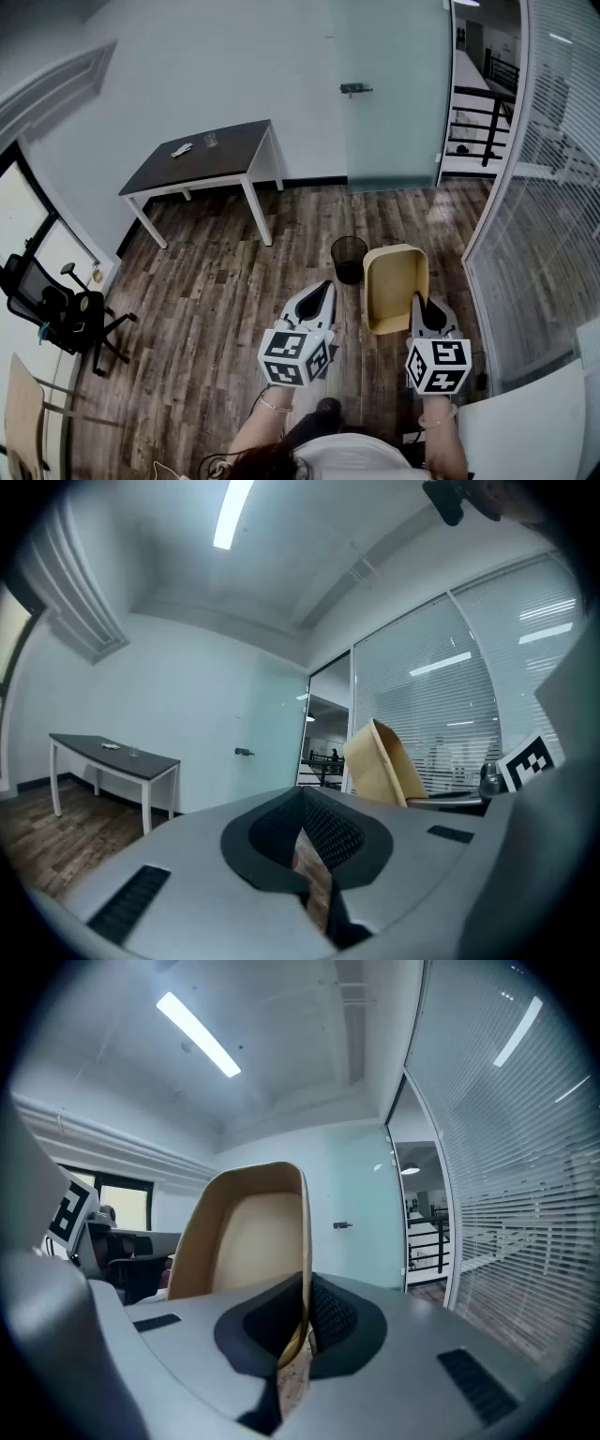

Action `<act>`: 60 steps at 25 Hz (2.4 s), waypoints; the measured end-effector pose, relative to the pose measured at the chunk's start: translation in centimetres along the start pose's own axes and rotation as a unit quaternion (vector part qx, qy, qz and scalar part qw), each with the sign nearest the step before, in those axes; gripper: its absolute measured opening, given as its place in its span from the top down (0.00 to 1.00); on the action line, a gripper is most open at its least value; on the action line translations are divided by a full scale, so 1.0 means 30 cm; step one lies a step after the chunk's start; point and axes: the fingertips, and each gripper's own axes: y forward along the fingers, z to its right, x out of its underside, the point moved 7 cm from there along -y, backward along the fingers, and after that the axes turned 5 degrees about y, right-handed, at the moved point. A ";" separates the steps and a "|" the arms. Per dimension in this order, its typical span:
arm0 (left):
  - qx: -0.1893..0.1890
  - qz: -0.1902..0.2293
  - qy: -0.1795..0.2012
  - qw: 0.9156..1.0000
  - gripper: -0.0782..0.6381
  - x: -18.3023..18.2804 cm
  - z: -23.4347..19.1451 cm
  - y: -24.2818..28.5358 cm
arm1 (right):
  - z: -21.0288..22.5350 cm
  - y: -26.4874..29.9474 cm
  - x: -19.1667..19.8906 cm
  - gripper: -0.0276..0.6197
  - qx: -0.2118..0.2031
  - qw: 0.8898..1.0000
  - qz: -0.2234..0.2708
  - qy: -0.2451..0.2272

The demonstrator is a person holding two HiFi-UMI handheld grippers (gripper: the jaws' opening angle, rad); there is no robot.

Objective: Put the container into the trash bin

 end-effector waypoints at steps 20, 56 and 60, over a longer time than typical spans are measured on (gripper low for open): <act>0.023 -0.009 0.005 1.000 0.87 0.013 -0.414 0.267 | -0.121 0.445 0.012 0.96 0.015 1.000 -0.013 0.007; 0.023 -0.025 0.009 0.999 0.87 -0.058 -0.835 1.380 | 0.282 1.560 -0.252 0.95 -0.007 0.999 -0.013 0.029; 0.021 -0.026 0.011 0.999 0.87 -0.059 -0.854 1.548 | 0.375 1.705 -0.280 0.95 -0.019 0.999 -0.013 0.032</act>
